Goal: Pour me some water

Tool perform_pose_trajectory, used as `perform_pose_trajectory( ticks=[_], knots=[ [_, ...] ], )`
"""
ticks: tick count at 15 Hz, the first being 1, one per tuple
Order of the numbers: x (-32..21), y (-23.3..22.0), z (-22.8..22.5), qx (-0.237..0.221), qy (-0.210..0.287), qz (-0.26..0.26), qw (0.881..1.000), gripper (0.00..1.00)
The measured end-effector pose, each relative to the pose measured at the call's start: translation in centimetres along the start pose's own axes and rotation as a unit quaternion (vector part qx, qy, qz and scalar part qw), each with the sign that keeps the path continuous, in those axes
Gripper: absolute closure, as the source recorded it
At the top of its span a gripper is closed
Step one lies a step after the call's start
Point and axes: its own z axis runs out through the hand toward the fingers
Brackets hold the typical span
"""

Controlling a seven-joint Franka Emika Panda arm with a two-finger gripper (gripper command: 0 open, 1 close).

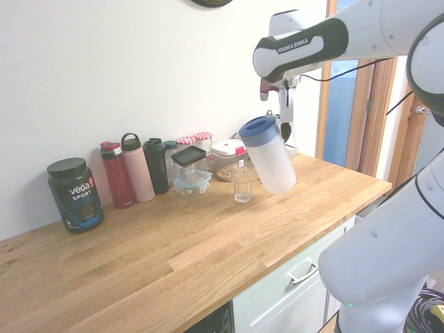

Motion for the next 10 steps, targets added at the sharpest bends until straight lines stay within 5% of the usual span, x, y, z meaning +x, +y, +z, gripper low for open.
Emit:
perform_pose_trajectory(
  ticks=[5, 10],
  knots=[
    [-4.5, -1.8, -2.0, 0.095, 0.027, 0.071, 0.993, 1.00],
    [-6.4, -5.8, -2.7, 0.080, 0.059, 0.170, 0.980, 1.00]
  ],
)
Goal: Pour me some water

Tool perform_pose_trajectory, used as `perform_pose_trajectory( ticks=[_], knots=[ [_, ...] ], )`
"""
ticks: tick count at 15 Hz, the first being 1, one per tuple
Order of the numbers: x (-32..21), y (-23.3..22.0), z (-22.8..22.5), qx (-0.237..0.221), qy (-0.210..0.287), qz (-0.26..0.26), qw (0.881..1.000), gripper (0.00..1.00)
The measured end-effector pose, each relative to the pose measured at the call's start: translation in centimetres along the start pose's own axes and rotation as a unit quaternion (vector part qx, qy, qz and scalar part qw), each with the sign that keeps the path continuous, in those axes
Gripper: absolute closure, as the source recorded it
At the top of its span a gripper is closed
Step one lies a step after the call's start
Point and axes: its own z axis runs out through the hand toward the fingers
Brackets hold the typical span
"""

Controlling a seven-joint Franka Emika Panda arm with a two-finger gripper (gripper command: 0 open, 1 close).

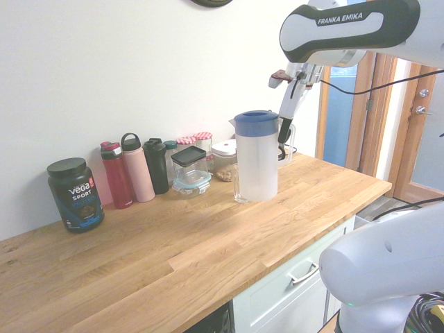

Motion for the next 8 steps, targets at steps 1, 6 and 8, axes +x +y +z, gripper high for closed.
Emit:
perform_pose_trajectory(
  ticks=[1, 6, 8],
  knots=[
    [-0.5, -1.6, 0.4, -0.003, 0.013, 0.023, 1.000, 1.00],
    [-2.5, -9.4, 3.5, 0.007, 0.049, 0.122, 0.991, 1.00],
    [-3.3, -12.2, 4.5, 0.010, 0.050, 0.135, 0.990, 1.00]
  ],
)
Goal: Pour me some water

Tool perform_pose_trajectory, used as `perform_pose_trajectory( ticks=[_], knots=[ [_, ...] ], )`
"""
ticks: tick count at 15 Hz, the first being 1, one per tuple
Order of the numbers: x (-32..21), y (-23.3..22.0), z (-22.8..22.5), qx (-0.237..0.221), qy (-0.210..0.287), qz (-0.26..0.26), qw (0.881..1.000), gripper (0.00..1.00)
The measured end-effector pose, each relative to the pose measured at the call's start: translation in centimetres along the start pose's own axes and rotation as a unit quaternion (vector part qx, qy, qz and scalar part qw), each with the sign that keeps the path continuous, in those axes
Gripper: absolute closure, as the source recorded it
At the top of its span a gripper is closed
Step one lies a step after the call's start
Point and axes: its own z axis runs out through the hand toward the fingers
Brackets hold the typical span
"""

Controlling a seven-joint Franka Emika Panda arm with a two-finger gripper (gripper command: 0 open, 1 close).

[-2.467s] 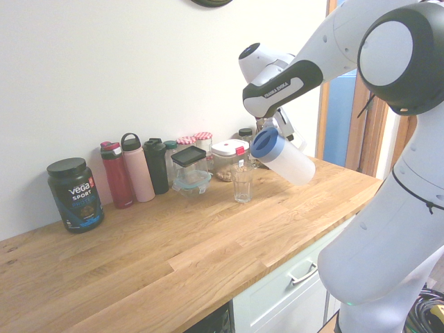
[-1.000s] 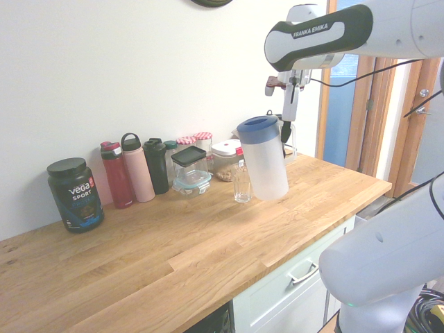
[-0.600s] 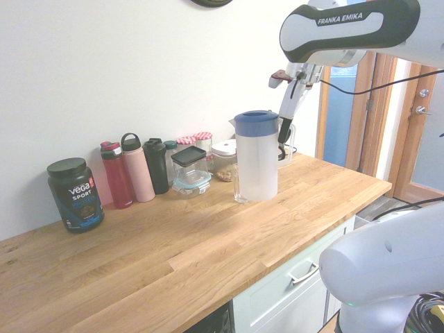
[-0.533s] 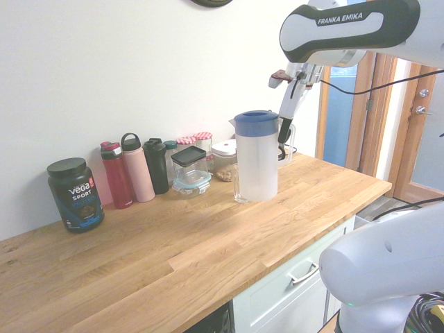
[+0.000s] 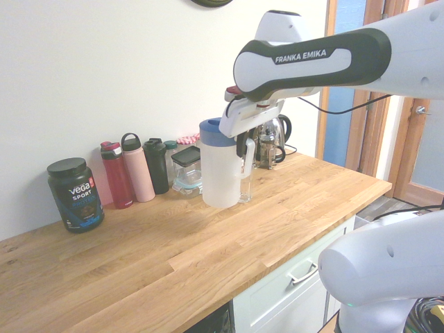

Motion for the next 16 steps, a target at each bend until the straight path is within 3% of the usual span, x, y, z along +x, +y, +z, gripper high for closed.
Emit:
perform_pose_trajectory(
  ticks=[7, 16],
  knots=[
    [-4.2, -7.0, 4.0, -0.006, -0.011, 0.000, 1.000, 1.00],
    [-7.8, -11.9, 7.9, -0.013, -0.002, -0.014, 1.000, 1.00]
  ],
)
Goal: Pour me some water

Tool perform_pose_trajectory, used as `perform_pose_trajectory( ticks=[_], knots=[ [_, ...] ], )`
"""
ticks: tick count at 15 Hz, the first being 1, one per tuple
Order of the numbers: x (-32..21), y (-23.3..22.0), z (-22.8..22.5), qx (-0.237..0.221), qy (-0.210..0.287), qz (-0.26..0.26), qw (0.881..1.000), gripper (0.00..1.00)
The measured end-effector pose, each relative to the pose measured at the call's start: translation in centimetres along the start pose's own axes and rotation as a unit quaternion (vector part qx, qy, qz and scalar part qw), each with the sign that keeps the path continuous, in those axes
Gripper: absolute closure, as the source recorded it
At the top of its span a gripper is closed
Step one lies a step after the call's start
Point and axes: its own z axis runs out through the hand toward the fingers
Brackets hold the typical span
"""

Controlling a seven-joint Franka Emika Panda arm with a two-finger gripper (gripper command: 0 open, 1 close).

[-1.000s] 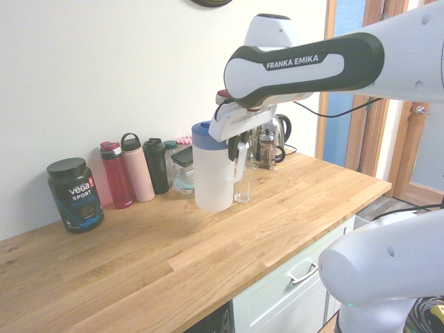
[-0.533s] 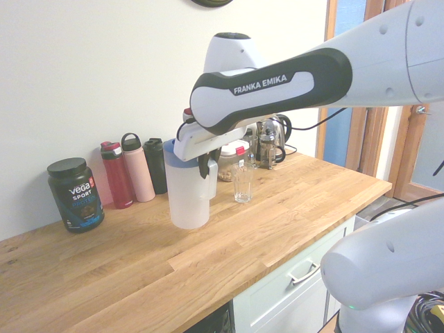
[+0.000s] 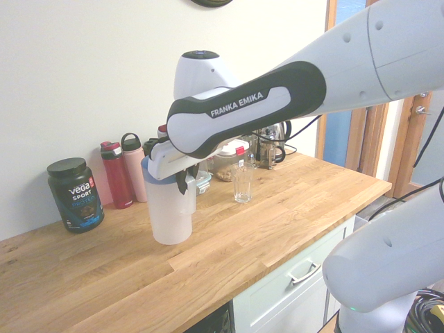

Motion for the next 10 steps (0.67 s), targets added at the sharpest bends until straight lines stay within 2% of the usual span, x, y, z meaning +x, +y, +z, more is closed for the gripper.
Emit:
perform_pose_trajectory(
  ticks=[4, 5, 10],
  knots=[
    [-1.9, -1.9, 2.7, -0.009, 0.012, 0.000, 1.000, 1.00],
    [-2.2, -2.4, 3.0, -0.006, 0.018, 0.004, 1.000, 0.00],
    [-3.3, -3.1, 3.1, -0.009, 0.032, 0.024, 0.999, 0.00]
  ],
)
